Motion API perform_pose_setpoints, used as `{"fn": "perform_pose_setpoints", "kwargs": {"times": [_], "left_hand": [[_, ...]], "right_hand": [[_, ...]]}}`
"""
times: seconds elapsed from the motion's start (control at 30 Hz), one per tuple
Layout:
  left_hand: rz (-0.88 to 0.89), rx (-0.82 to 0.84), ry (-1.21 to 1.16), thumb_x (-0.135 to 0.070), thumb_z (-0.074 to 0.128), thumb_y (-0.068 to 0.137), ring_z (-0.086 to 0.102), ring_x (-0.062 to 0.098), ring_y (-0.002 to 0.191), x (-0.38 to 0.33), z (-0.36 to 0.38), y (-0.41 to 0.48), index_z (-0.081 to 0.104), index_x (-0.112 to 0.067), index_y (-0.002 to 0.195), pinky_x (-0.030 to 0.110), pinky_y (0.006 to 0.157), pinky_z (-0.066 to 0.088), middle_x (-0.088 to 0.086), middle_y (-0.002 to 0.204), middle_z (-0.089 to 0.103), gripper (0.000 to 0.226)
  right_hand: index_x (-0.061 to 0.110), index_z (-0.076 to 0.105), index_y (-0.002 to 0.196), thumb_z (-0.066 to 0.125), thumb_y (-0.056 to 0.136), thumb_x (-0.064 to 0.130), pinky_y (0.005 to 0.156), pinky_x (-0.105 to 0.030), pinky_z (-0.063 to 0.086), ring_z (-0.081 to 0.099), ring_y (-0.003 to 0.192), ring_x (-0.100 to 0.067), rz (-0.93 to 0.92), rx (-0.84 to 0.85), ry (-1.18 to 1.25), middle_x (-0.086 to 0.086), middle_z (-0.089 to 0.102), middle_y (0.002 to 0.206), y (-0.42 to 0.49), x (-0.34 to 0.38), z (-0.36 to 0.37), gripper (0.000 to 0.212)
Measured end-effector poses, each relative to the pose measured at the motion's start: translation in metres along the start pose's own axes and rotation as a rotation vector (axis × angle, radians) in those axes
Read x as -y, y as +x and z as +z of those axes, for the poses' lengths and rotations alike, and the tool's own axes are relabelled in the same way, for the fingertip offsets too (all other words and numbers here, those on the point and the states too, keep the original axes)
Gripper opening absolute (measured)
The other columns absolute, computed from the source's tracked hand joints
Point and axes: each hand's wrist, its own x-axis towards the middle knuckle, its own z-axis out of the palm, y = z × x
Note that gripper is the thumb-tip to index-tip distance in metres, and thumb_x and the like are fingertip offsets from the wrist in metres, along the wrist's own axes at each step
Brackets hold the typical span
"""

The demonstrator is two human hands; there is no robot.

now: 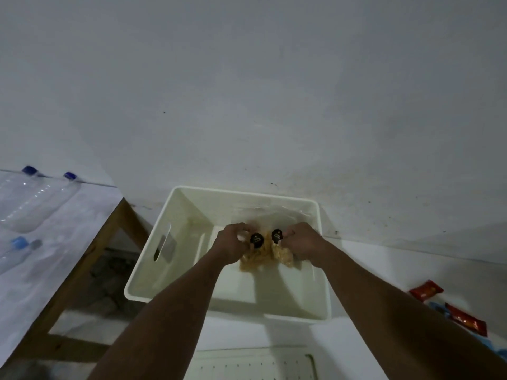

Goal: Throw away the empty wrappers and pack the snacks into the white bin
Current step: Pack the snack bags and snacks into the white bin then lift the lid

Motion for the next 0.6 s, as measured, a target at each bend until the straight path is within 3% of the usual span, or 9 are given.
{"fn": "perform_pose_setpoints", "kwargs": {"times": [0.1, 0.17, 0.27, 0.37, 0.43, 0.5, 0.6], "left_hand": [[0.033, -0.01, 0.042, -0.016, 0.081, 0.076, 0.058, 0.02, 0.123, 0.0, 0.006, 0.007, 0.073, -0.024, 0.113, 0.018, 0.094, 0.041, 0.003, 0.132, 0.062, 0.038], [0.053, -0.03, 0.08, -0.02, 0.081, 0.077, 0.043, 0.025, 0.139, -0.005, 0.002, 0.003, 0.073, -0.027, 0.115, 0.019, 0.106, 0.033, 0.009, 0.146, 0.045, 0.04], [0.044, -0.026, 0.179, -0.03, 0.078, 0.08, 0.008, 0.027, 0.154, -0.016, -0.008, -0.009, 0.068, -0.043, 0.117, 0.033, 0.123, 0.016, 0.015, 0.164, 0.018, 0.041], [0.071, -0.05, 0.26, -0.029, 0.075, 0.082, -0.004, 0.027, 0.155, -0.042, -0.016, -0.029, 0.065, -0.044, 0.121, 0.044, 0.124, 0.011, 0.023, 0.162, 0.017, 0.043], [0.102, -0.076, 0.246, -0.03, 0.073, 0.082, 0.006, 0.028, 0.154, -0.063, -0.02, -0.047, 0.063, -0.045, 0.119, 0.042, 0.123, 0.017, 0.018, 0.159, 0.031, 0.042], [0.137, -0.093, 0.234, -0.03, 0.074, 0.083, 0.027, 0.028, 0.148, -0.082, -0.018, -0.064, 0.066, -0.036, 0.122, 0.04, 0.119, 0.027, 0.011, 0.152, 0.04, 0.04], [0.216, -0.126, 0.163, -0.033, 0.074, 0.082, 0.055, 0.021, 0.125, -0.111, -0.005, -0.095, 0.07, -0.032, 0.116, 0.03, 0.102, 0.043, 0.0, 0.133, 0.057, 0.034]], "right_hand": [[0.008, 0.062, 0.078, 0.069, 0.08, 0.011, 0.048, -0.025, 0.033, 0.044, 0.055, -0.016, 0.071, 0.005, 0.015, -0.002, 0.048, 0.063, 0.002, -0.001, -0.002, 0.007], [0.007, 0.064, 0.084, 0.068, 0.078, 0.01, 0.047, -0.025, 0.03, 0.042, 0.054, -0.015, 0.085, -0.004, 0.017, -0.002, 0.048, 0.064, -0.002, 0.0, -0.006, 0.007], [0.009, 0.059, 0.084, 0.064, 0.081, 0.01, 0.045, -0.023, 0.03, 0.041, 0.054, -0.014, 0.058, -0.018, -0.01, -0.002, 0.049, 0.068, -0.018, 0.011, -0.015, 0.006], [0.002, 0.064, 0.095, 0.062, 0.085, 0.015, 0.054, -0.026, 0.038, 0.052, 0.068, -0.021, 0.002, -0.063, -0.061, -0.008, 0.057, 0.083, -0.045, 0.024, -0.03, 0.016], [-0.008, 0.066, 0.105, 0.061, 0.086, 0.014, 0.069, -0.035, 0.05, 0.062, 0.087, -0.032, -0.04, -0.113, -0.098, -0.02, 0.064, 0.098, -0.069, 0.03, -0.043, 0.03], [-0.008, 0.066, 0.112, 0.062, 0.086, 0.015, 0.089, -0.039, 0.052, 0.063, 0.106, -0.035, -0.072, -0.161, -0.105, -0.022, 0.067, 0.115, -0.092, 0.03, -0.055, 0.035], [0.01, 0.069, 0.108, 0.071, 0.084, 0.024, 0.084, -0.03, 0.049, 0.061, 0.102, -0.022, -0.104, -0.187, -0.031, -0.004, 0.064, 0.111, -0.131, 0.011, -0.073, 0.027]]}}
